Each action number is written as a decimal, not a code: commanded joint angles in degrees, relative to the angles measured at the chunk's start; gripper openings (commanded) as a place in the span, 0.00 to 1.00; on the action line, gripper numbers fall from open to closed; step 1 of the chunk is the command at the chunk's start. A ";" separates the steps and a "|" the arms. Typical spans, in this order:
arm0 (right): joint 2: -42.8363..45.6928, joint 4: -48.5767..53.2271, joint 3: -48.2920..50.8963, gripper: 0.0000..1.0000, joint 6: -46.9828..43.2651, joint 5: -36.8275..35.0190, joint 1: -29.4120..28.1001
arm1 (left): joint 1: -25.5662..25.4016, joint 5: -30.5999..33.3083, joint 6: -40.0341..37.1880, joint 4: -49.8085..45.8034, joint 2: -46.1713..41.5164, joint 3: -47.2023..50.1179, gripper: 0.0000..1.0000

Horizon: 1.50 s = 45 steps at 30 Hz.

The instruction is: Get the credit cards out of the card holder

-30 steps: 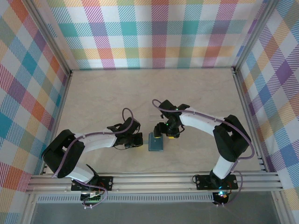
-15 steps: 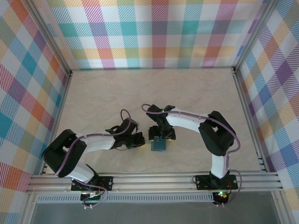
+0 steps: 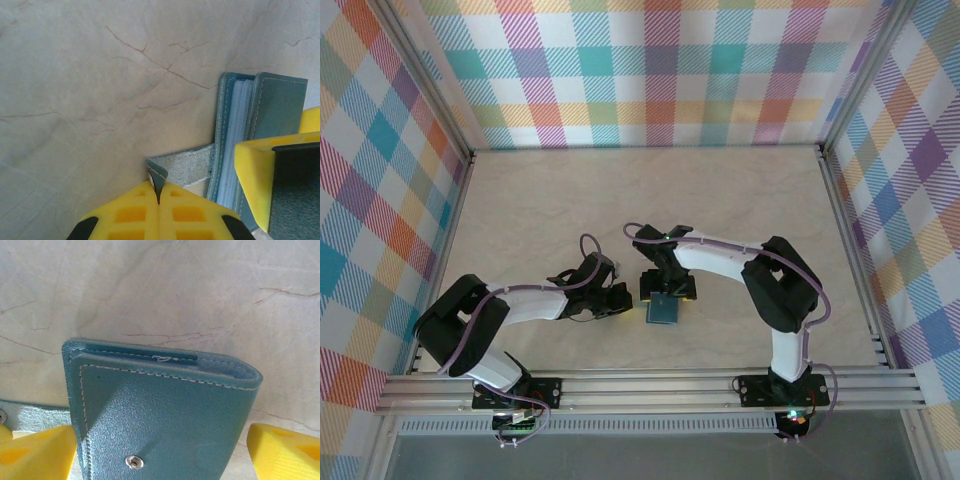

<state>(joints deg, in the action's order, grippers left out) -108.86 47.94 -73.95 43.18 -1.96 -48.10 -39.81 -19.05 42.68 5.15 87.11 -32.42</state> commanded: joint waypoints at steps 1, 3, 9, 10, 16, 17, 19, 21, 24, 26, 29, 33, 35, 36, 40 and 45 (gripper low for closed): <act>-1.21 1.10 -0.95 0.87 1.34 0.13 -0.38 | 0.28 -0.33 0.39 -1.96 2.19 0.96 0.04; -0.68 1.10 -0.61 0.86 1.38 -0.37 -0.36 | 0.26 -0.13 0.30 -2.39 2.10 0.79 0.04; 1.70 2.33 0.08 0.85 1.31 -1.99 -0.33 | 0.27 0.93 0.02 -3.81 1.84 0.59 0.04; 2.04 2.47 0.25 0.85 1.30 -2.08 -0.33 | 0.29 1.03 0.03 -3.91 1.85 0.49 0.04; 4.29 3.02 0.97 0.85 1.38 -2.26 -0.33 | 0.26 1.16 -0.01 -4.15 2.29 0.17 0.04; 4.58 3.13 1.09 0.85 1.38 -2.34 -0.33 | 0.26 1.16 -0.03 -4.26 2.33 0.09 0.04; 5.24 3.29 1.31 0.85 1.25 -2.45 -0.33 | 0.26 1.25 -0.18 -4.52 2.28 -0.05 0.04; 5.84 3.82 1.42 0.84 1.12 -2.78 -0.33 | 0.26 1.32 -0.45 -5.03 2.36 -0.35 0.04; 6.63 3.61 1.89 0.82 0.70 -2.59 -0.38 | 0.27 1.47 -0.66 -5.32 2.44 -0.62 0.03; 6.22 3.05 1.81 0.83 0.42 -1.79 -0.34 | 0.34 1.25 -0.62 -5.24 2.75 -0.88 0.03; 4.74 2.87 0.53 0.86 0.65 -1.89 -0.38 | 0.26 0.90 -0.66 -5.01 3.40 -1.35 0.04; 3.44 0.93 0.02 0.87 2.48 -1.67 -0.33 | 0.28 0.76 -0.57 -4.96 3.47 -1.34 0.03; 2.69 0.29 0.27 0.87 3.54 -1.60 -0.33 | 0.27 0.94 -0.62 -5.14 3.46 -1.33 0.03; 2.46 -0.15 0.52 0.87 3.89 -1.56 -0.33 | 0.27 0.95 -0.66 -5.23 3.42 -1.40 0.03; 1.33 -2.02 1.23 0.83 4.79 -0.01 -0.33 | 0.26 0.94 -0.65 -5.15 3.42 -1.24 0.03; 0.68 -3.59 2.40 0.80 4.98 1.41 -0.33 | 0.26 0.51 -0.53 -4.72 3.66 -1.24 0.03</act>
<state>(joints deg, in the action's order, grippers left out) -107.55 45.52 -72.71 46.81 -2.37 -48.10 -39.81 -19.27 42.61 3.60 88.23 -34.06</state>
